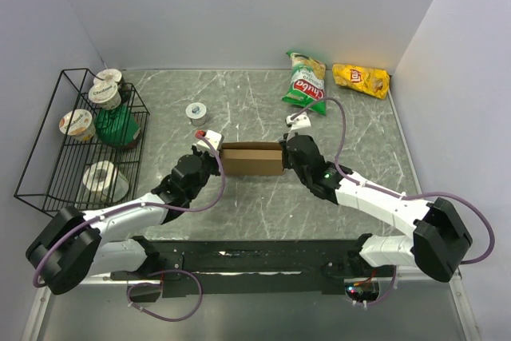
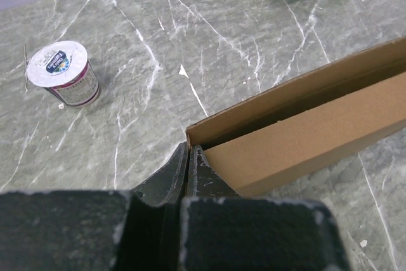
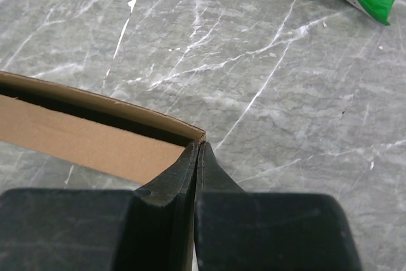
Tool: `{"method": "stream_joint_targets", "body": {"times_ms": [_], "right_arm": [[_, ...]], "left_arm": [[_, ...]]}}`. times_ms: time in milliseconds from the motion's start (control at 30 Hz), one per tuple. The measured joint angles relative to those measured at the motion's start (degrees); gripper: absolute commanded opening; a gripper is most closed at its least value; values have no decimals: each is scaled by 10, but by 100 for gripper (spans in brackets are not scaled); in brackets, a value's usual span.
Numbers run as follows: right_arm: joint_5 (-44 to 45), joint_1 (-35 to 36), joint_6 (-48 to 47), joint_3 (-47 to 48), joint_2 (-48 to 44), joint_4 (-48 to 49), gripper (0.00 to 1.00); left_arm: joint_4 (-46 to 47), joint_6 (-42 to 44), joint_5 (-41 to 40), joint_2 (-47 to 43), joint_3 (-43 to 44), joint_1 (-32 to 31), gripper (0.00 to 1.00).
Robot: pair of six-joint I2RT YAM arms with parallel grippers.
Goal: Fold the paper box
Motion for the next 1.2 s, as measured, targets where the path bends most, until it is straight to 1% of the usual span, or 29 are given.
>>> {"method": "stream_joint_targets", "body": {"times_ms": [267,567,967,1200], "right_arm": [[34,19,35,-31,-13,32,0],[47,22,60,-34,-10,43,0],[87,47,64,-92,-25,128,0],[111,61,50,-102,-21,149,0]], "left_arm": [[12,-9,-14,9,1,-4,1],[14,-17,-27,12,1,-8,1],[16,-28,-36,14,1,-10,1],[3,-30,-38,14,9,-10,1]]}}
